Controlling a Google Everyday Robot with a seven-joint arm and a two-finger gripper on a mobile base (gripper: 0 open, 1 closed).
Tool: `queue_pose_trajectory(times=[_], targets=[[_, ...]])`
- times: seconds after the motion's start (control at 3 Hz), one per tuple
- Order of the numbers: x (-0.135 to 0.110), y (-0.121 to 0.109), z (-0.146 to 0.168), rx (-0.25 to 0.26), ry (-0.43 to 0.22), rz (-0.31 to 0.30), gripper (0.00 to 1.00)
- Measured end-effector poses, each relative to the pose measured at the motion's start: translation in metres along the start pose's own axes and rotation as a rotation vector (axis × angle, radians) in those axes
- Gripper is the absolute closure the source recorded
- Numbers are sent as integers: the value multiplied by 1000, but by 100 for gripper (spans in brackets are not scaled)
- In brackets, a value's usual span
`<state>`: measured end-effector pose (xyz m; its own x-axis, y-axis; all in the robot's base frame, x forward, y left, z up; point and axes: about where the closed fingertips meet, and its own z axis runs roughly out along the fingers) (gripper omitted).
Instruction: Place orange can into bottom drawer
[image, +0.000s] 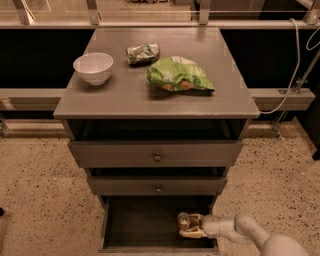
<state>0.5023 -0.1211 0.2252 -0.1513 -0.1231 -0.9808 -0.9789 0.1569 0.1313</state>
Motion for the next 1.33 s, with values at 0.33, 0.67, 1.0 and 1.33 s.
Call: queue_pose_trajectory(times=[0.33, 0.67, 1.0, 1.33], targets=[[0, 1, 3, -4, -2, 2, 36], [0, 2, 5, -8, -4, 4, 11], [1, 3, 7, -11, -5, 5, 0], [1, 3, 7, -11, -6, 5, 0]])
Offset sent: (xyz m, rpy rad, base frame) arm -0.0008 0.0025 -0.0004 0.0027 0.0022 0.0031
